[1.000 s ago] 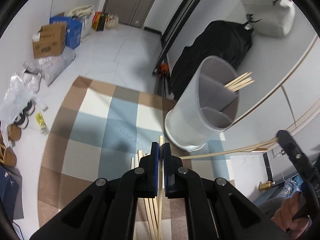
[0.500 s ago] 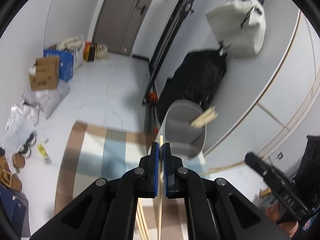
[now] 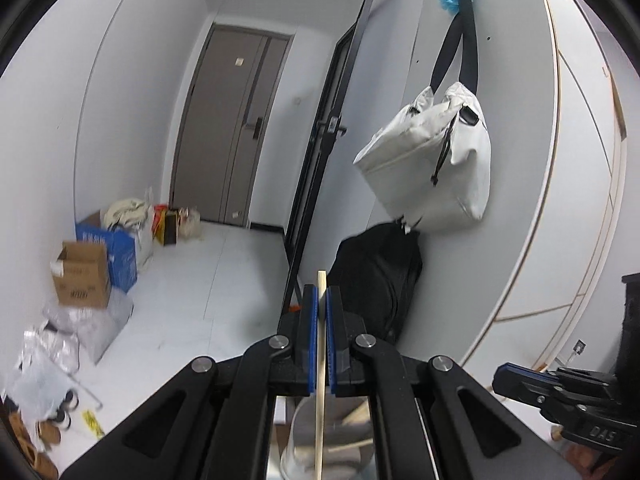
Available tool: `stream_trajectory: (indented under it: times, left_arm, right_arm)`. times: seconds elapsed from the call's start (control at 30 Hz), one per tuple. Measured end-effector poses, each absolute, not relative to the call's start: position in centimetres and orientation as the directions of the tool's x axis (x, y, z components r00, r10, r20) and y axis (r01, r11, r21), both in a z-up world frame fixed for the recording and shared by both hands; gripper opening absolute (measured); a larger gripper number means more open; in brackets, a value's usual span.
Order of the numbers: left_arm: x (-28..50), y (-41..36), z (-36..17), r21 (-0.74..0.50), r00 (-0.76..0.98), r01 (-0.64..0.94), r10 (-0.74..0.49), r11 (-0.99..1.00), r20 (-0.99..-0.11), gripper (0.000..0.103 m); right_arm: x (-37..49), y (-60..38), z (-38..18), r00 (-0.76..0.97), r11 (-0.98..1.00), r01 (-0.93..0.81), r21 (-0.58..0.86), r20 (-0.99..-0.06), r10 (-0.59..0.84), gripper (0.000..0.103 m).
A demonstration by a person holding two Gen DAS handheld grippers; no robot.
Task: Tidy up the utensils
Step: 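Raise both held chopsticks upright above the white holder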
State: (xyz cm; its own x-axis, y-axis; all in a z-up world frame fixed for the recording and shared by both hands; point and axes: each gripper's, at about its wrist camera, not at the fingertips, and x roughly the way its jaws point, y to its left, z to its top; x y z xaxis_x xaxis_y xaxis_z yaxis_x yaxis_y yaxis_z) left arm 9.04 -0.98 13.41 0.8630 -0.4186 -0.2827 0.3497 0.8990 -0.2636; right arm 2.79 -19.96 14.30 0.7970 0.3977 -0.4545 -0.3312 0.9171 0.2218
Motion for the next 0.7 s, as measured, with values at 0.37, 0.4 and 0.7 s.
stream_trajectory:
  times: [0.37, 0.4, 0.7]
  left_arm:
    - [13.3, -2.9, 12.5, -0.236, 0.862, 0.383, -0.438, 0.893, -0.257, 0.0]
    - [13.7, -3.1, 12.2, -0.236, 0.858, 0.388, -0.443, 0.891, -0.262, 0.0]
    - [16.0, -4.5, 9.1, -0.221, 0.836, 0.408, -0.459, 0.886, -0.301, 0.0]
  right_arm:
    - [7.9, -21.5, 15.0, 0.773, 0.927, -0.281, 0.249, -0.514, 0.372, 0.006]
    - [8.4, -21.8, 14.7, 0.77, 0.927, -0.273, 0.257, -0.519, 0.371, 0.006]
    - [11.4, -23.1, 12.0, 0.741, 0.925, -0.239, 0.295, -0.56, 0.371, 0.006]
